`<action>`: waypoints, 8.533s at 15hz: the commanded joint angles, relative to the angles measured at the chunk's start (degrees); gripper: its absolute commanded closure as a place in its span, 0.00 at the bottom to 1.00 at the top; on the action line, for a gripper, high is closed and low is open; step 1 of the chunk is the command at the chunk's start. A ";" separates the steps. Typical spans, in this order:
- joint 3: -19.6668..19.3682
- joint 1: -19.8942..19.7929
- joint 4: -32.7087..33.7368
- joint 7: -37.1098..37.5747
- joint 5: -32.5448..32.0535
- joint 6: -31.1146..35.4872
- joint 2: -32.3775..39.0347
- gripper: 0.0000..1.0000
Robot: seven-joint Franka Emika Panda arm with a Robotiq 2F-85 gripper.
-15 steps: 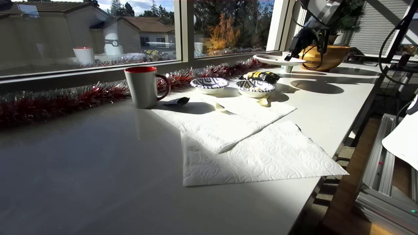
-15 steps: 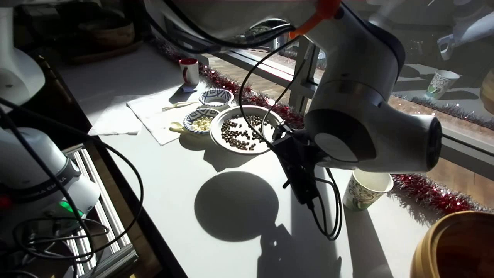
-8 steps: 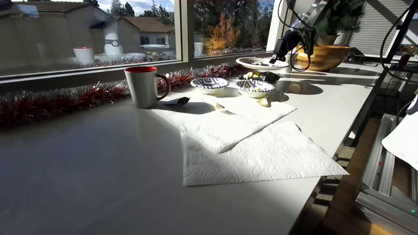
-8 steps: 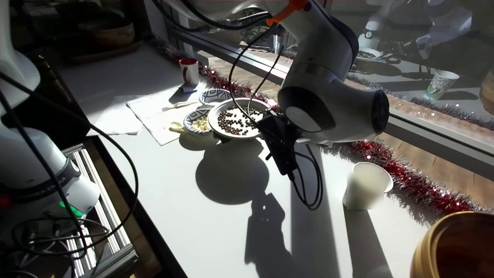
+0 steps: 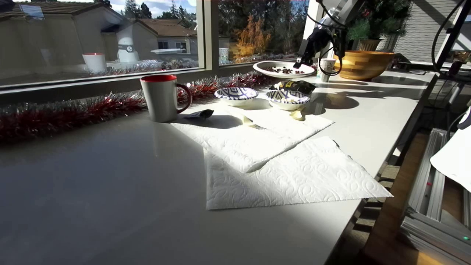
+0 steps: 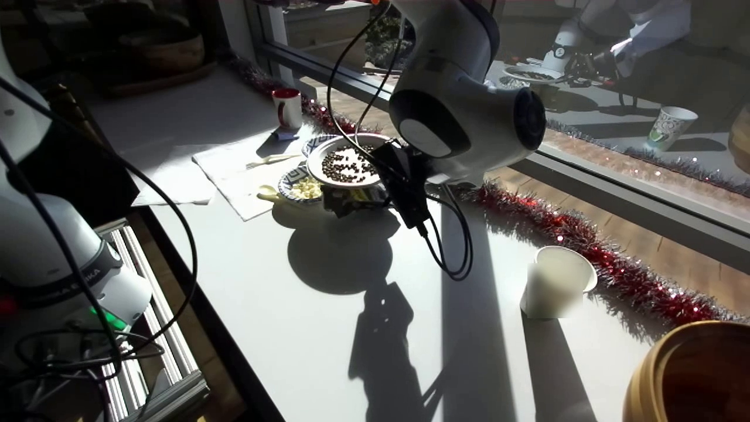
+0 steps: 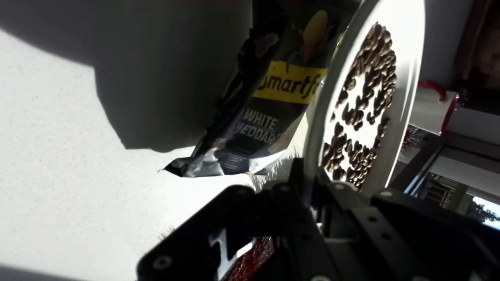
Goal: Pour the beans on the plate into the bowl
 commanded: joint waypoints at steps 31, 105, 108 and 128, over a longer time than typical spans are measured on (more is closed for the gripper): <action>-0.74 15.68 -6.29 7.86 0.18 20.03 -6.40 0.99; 4.65 28.63 -21.65 38.83 -37.43 51.91 -22.88 0.99; 4.63 28.89 -21.62 39.83 -38.81 52.10 -22.99 0.99; 4.42 30.54 -22.53 47.30 -48.99 52.04 -24.49 0.99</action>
